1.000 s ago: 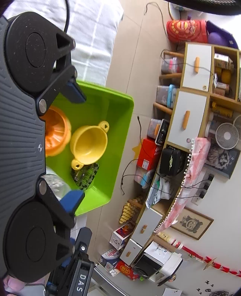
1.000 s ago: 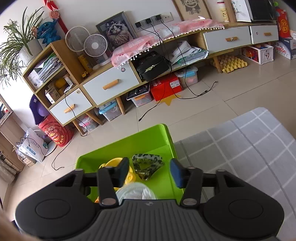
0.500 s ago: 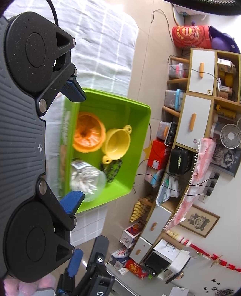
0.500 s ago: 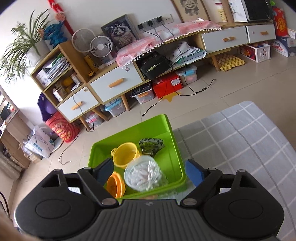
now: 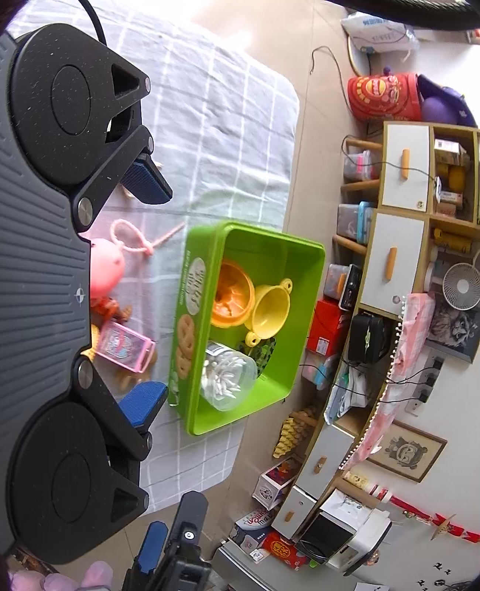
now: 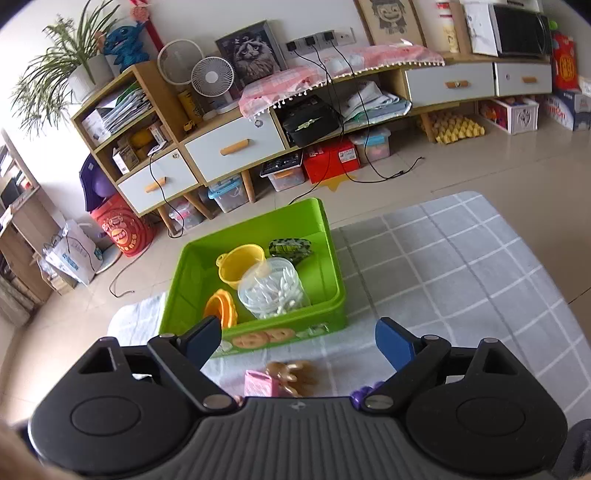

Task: Organize rigid objects
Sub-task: 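Withdraw both open tools from the bin back over the remaining toys, then grasp the pink pig toy with the left tool while the right tool approaches the purple grape toy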

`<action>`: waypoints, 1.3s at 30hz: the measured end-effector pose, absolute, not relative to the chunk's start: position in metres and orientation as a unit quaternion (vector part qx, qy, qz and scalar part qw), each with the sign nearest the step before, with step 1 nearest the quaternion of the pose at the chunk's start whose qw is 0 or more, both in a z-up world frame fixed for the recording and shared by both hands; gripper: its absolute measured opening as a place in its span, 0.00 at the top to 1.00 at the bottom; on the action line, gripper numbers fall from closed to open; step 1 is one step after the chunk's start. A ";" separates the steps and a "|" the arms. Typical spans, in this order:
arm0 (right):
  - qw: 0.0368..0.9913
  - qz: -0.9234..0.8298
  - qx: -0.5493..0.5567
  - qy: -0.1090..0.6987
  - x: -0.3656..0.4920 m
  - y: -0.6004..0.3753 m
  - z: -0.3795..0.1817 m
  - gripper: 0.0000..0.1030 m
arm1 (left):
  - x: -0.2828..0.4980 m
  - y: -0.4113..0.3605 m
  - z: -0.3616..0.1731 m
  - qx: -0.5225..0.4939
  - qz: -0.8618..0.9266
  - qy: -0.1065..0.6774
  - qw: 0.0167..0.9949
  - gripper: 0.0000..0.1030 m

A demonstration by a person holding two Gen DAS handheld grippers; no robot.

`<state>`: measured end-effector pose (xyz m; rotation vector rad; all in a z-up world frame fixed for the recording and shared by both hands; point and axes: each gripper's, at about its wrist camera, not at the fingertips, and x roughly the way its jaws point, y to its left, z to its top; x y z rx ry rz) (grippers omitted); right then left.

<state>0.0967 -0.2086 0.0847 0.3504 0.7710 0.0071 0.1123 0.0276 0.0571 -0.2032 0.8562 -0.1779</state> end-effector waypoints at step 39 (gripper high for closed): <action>0.872 -0.024 0.150 0.466 0.078 -0.246 0.009 0.27 | 0.091 0.068 -0.012 -0.168 -0.086 0.485 0.854 0.03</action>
